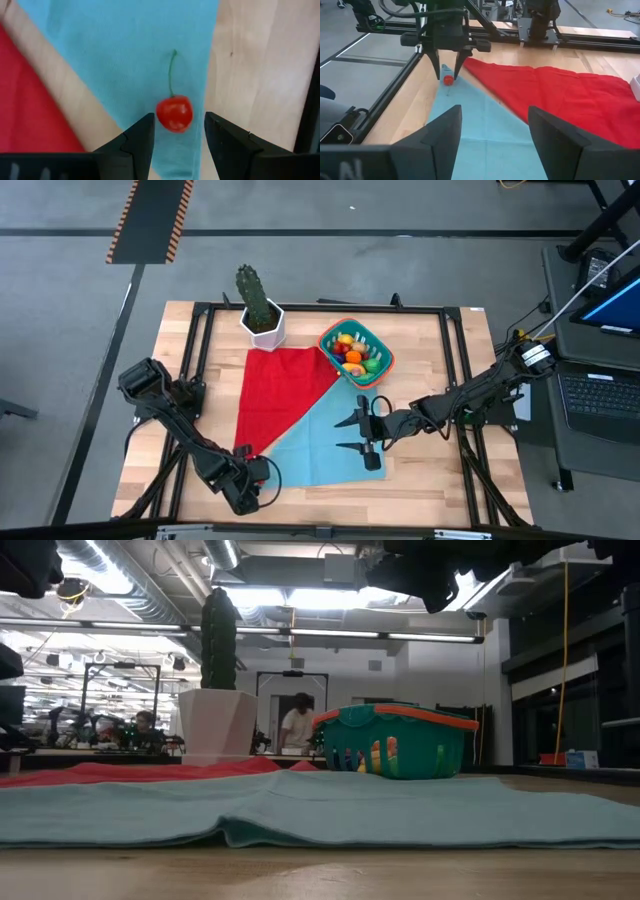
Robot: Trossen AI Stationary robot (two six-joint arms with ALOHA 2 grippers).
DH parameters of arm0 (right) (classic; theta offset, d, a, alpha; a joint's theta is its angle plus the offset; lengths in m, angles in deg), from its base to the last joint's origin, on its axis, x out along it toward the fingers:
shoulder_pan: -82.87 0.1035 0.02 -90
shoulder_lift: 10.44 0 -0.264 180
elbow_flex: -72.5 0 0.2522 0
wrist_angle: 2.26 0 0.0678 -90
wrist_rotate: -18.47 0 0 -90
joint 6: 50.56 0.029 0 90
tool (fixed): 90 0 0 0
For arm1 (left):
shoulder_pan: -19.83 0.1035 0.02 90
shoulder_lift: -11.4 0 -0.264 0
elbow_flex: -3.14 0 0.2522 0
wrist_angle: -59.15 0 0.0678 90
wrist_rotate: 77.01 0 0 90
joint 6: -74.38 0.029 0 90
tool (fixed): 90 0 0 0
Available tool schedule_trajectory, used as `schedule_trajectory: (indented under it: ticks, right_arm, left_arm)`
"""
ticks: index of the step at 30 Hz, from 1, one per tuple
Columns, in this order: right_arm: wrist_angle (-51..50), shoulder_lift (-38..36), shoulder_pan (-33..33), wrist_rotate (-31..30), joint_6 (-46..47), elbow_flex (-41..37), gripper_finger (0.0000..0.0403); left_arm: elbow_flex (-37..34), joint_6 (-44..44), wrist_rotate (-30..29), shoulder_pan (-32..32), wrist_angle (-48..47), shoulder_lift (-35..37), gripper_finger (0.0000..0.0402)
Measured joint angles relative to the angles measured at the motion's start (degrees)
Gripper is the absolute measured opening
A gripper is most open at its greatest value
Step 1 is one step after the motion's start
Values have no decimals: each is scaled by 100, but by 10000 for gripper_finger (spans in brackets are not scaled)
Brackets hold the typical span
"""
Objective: Build produce basket
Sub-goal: Put the red cherry into the blue basket
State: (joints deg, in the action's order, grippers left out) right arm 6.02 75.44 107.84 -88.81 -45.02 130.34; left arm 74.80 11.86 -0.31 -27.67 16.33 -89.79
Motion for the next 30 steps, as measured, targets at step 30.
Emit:
schedule_trajectory:
  ticks: [30]
  right_arm:
    - [-7,0,0,-1,20,0,228]
  left_arm:
    - [-117,14,-223,111,-92,-17,165]
